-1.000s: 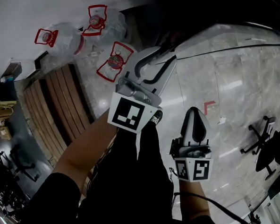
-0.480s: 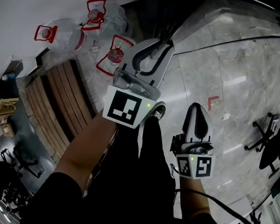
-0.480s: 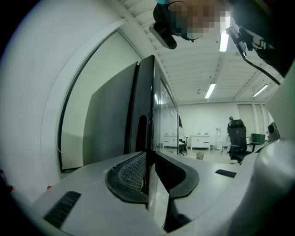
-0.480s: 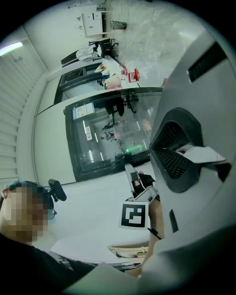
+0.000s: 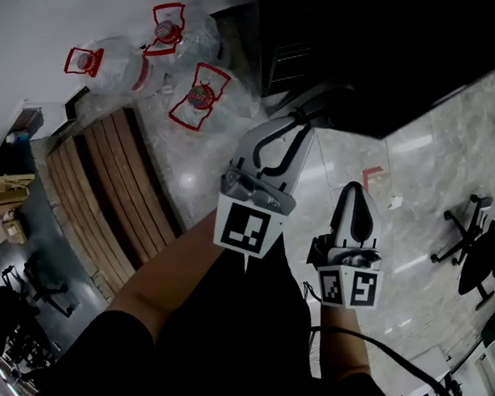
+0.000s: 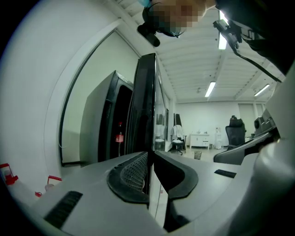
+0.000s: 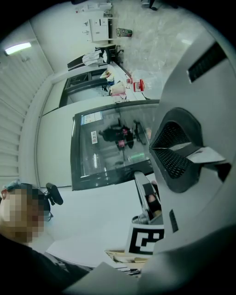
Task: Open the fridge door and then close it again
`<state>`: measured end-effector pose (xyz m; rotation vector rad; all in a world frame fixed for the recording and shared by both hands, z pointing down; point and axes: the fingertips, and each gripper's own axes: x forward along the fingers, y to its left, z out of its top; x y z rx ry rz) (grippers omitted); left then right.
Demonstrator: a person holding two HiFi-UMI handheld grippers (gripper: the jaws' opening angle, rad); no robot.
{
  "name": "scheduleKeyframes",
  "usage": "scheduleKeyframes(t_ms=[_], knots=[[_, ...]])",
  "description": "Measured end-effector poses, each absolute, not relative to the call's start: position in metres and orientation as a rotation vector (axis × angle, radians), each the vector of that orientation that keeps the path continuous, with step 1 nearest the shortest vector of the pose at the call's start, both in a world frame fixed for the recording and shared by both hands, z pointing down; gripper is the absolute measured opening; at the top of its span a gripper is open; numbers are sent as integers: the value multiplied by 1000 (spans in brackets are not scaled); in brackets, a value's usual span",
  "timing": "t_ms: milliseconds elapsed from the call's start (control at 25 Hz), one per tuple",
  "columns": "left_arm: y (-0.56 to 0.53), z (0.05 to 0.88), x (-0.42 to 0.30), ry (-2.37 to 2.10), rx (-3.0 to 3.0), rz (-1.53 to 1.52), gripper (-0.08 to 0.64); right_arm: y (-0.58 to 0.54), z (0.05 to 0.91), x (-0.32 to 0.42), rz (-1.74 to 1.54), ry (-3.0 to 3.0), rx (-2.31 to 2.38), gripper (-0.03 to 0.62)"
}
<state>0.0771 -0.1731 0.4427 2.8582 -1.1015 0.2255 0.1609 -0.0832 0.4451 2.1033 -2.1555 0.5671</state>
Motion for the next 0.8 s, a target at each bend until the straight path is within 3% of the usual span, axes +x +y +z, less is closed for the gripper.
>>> scheduleKeyframes(t_ms=[360,800], knots=[[-90,430,142,-1137,2856,181,37,-38,435,214,539,-2028,2220,15],[-94,430,142,-1170,2855,183,37,-34,436,234,514,-2050,2217,15]])
